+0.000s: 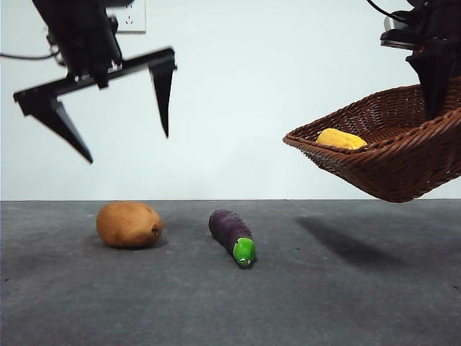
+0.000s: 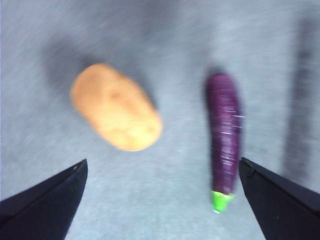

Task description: Help me put the vegetables on the table into the basket

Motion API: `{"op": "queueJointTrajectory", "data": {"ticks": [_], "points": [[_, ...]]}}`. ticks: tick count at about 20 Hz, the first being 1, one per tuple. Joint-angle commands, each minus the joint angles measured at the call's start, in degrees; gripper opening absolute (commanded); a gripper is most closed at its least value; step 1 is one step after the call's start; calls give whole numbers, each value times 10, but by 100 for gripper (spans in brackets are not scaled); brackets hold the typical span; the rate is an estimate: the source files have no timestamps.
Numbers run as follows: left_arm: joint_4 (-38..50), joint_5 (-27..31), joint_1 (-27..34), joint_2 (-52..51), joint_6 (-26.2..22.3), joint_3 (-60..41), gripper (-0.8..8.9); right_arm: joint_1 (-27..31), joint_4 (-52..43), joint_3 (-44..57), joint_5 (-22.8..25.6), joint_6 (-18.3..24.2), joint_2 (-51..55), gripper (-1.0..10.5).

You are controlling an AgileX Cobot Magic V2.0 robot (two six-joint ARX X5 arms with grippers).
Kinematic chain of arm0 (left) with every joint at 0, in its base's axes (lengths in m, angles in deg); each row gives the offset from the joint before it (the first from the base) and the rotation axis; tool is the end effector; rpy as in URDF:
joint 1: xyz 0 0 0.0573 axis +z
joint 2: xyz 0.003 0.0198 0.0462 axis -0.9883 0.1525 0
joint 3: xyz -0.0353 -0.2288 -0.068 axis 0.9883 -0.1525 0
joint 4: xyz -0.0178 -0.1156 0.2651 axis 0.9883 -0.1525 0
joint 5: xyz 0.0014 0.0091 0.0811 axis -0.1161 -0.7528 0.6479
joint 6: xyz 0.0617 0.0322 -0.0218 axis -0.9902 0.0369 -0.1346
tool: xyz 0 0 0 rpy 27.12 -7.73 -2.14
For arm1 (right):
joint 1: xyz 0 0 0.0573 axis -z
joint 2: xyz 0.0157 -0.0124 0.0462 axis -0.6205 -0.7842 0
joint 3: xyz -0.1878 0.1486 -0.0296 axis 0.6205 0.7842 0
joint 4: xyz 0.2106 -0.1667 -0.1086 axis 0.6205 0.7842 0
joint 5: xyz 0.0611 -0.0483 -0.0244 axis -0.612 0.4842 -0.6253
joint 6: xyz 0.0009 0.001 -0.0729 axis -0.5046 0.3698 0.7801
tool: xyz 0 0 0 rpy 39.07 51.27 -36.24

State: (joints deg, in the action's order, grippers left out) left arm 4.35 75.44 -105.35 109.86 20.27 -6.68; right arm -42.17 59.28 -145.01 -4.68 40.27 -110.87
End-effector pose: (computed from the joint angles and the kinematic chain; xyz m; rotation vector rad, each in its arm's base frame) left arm 0.3464 -0.1598 0.2200 -0.4625 1.1844 -0.0248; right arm 0.3888 0.0319 0.2778 -0.0165 1.3311 0.1783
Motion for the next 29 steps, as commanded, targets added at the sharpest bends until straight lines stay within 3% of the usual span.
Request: {"op": "queueJointTrajectory", "data": {"ticks": [1, 8, 19, 21, 24, 25, 29], "points": [[-7, -2, 5, 30, 21, -2, 503, 2, -3, 1, -9, 5, 2, -10], [16, -5, 36, 120, 27, -2, 503, 0, -2, 1, -51, 15, 2, -9], [68, -20, 43, 171, 29, -2, 497, 0, -3, 1, -51, 18, 2, -9], [66, -20, 43, 171, 29, -2, 366, 0, -4, 1, -51, 18, 2, -9], [68, -20, 43, 171, 13, -2, 44, 0, -3, 1, -51, 19, 2, -9], [68, -21, 42, 171, 5, -2, -18, 0, -3, 1, -51, 19, 2, -9], [69, -55, 42, 162, -47, 11, -10, 0, -3, 1, -51, 17, 2, -9]]}}
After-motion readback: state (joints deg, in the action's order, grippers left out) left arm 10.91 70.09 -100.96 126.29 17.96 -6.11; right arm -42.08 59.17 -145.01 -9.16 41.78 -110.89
